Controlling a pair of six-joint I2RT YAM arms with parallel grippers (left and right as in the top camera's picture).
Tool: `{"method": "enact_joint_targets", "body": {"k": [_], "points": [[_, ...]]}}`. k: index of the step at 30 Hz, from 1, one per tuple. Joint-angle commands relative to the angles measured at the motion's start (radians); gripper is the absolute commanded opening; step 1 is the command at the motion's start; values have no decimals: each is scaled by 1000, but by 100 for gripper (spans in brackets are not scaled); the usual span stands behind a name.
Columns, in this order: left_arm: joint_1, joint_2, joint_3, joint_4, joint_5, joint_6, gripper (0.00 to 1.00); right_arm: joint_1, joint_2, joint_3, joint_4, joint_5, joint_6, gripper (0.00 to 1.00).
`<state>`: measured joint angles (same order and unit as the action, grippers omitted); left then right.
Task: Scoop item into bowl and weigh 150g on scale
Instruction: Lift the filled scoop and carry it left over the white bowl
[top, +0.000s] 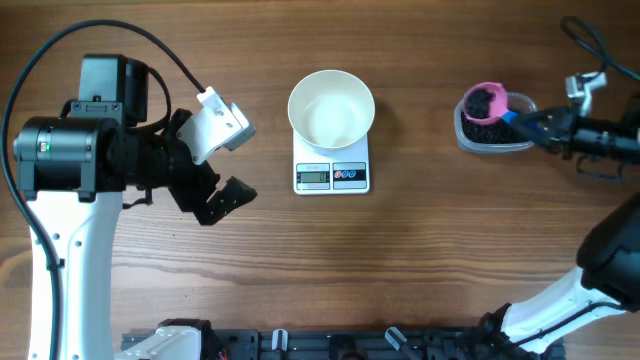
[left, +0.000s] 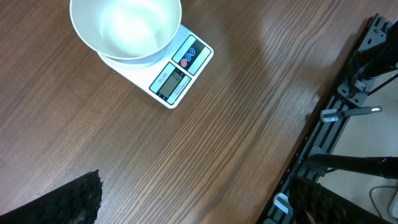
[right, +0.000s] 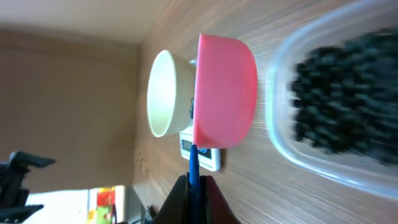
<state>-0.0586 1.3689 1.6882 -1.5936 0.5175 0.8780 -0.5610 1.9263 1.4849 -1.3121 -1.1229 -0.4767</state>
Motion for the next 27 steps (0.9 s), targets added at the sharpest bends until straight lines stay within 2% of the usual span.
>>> {"method": "enact_joint_targets", "body": {"k": [1,10,17,22,27], "points": [[6,-9,11,-1,-3,12,100,93,4,10,-1,-98,-15,4],[6,-9,11,-1,-3,12,100,273,-10,20,102,-118,114,4],[6,-9,11,-1,-3,12,100,410,-39,21,311,-108,288,4],[6,-9,11,-1,-3,12,100,486,-57,21,437,-45,350,4],[6,-9,11,-1,-3,12,100,546,-73,22,508,-19,350,4]]}}
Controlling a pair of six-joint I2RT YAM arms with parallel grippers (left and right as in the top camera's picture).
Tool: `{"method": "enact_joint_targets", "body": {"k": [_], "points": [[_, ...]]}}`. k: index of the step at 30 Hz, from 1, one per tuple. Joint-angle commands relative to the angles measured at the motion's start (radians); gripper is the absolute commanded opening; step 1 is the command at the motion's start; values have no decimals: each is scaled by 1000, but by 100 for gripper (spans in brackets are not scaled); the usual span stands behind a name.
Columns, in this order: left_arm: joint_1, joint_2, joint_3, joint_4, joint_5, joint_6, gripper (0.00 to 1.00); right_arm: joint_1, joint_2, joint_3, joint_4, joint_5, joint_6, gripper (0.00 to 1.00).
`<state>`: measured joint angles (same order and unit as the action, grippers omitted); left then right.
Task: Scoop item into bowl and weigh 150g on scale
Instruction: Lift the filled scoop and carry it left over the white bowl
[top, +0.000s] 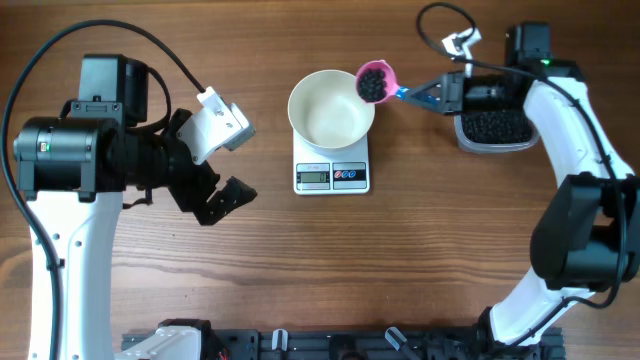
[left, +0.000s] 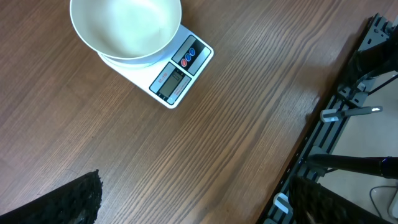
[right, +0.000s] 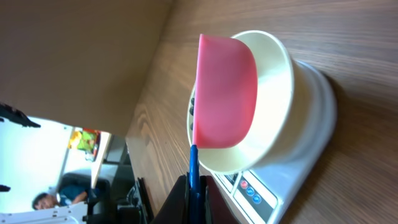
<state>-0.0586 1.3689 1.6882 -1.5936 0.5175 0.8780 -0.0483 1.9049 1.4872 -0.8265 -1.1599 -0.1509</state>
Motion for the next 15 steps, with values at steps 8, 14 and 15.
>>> {"method": "enact_joint_targets", "body": {"k": [8,14,15], "points": [[6,-9,11,-1,-3,12,100,102,-82,19,82,182,-15,4],[6,-9,11,-1,-3,12,100,153,-97,19,97,282,-35,4],[6,-9,11,-1,-3,12,100,162,-97,19,97,292,-36,4]]}}
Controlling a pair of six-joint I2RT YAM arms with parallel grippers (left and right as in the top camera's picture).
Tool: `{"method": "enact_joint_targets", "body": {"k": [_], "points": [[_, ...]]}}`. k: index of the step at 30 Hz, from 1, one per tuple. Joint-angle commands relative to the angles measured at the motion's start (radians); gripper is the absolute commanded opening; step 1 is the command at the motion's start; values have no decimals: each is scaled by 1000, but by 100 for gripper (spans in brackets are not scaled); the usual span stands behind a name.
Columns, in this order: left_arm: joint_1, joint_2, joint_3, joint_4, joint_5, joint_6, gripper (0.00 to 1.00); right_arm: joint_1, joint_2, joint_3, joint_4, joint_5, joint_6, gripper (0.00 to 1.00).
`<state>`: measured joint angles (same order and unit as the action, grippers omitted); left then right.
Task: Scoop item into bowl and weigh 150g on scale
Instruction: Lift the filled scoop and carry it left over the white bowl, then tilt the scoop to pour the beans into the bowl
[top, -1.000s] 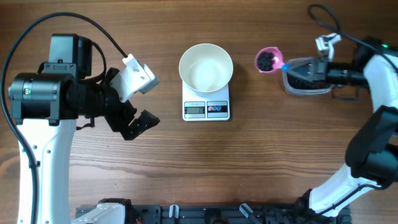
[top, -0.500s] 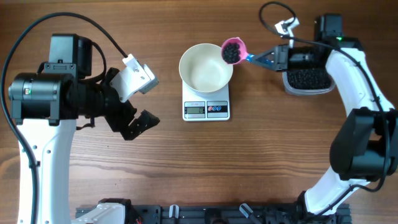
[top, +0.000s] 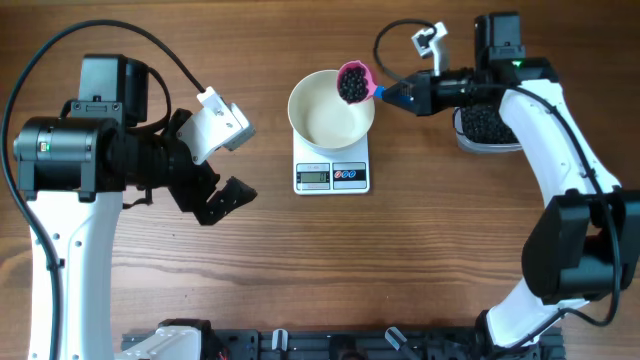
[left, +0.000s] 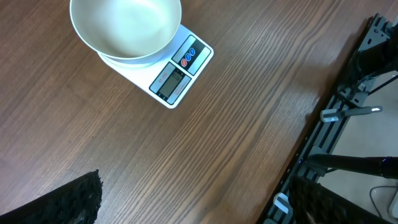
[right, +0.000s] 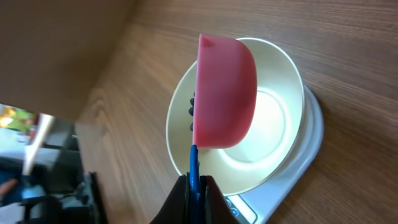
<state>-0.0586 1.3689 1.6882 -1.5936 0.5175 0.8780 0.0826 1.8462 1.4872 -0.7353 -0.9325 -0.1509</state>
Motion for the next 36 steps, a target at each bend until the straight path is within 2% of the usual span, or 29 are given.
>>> {"method": "enact_joint_targets", "body": {"k": [1,9,36], "points": [[6,-9,11,-1,-3,12,100,40,-38,19,6,79,-37,4],[6,-9,11,-1,-3,12,100,95,-38,19,6,218,-60,4],[6,-9,11,-1,-3,12,100,196,-38,19,10,439,-133,4]]}}
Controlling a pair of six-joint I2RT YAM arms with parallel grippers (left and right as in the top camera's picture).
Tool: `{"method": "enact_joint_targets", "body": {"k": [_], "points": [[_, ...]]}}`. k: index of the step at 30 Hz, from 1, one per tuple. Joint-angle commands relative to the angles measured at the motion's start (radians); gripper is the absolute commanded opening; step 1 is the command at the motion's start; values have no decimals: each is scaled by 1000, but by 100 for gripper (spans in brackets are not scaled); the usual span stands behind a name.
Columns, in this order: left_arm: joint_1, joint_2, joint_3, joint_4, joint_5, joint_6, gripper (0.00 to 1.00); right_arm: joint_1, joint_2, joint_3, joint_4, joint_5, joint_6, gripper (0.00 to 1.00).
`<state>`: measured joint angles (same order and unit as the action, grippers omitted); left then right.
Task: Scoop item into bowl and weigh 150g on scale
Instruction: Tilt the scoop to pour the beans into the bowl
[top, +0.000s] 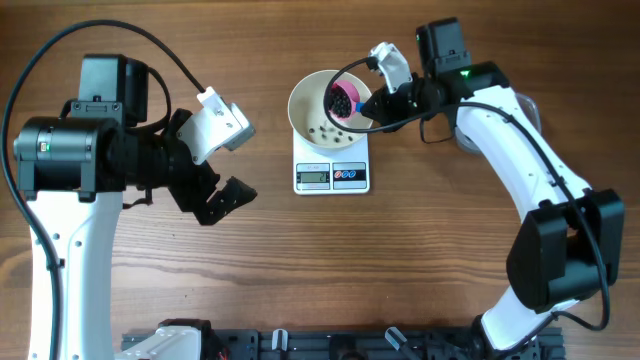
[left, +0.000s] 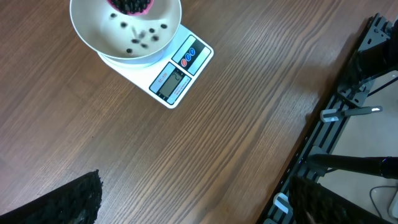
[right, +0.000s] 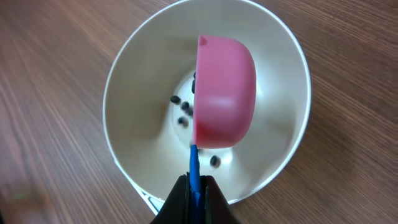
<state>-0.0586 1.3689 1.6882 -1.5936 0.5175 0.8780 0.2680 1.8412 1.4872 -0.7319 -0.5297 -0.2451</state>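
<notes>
The white bowl stands on the white digital scale at the table's middle back. My right gripper is shut on the blue handle of a pink scoop. The scoop is tipped inside the bowl, and a few black beans lie on the bowl's bottom. In the left wrist view the scoop shows at the bowl's far rim, with loose beans under it. My left gripper hangs open and empty, left of the scale.
The clear tub of black beans sits at the back right, mostly hidden under my right arm. A black rail with clips runs along the table's front edge. Bare wood lies in front of the scale.
The scoop was level and full over the bowl's right rim; now it is tipped inside the bowl, and a few beans lie in the bowl. The left arm has not moved.
The right gripper held the full scoop over the bean tub at the far right. Then it held it just right of the bowl, then over the bowl's rim. Now the scoop is tipped in the bowl with beans fallen in. The left arm stayed still.
</notes>
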Motion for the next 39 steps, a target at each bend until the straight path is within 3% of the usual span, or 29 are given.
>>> {"method": "enact_joint_targets", "body": {"k": [1,28,33,39], "points": [[6,-9,11,-1,-3,12,100,14,-33,19,7,38,-42,4],[6,-9,11,-1,-3,12,100,74,-41,21,2,193,-45,4],[6,-9,11,-1,-3,12,100,113,-68,21,16,314,-54,4],[6,-9,11,-1,-3,12,100,164,-111,21,26,521,-163,4]]}}
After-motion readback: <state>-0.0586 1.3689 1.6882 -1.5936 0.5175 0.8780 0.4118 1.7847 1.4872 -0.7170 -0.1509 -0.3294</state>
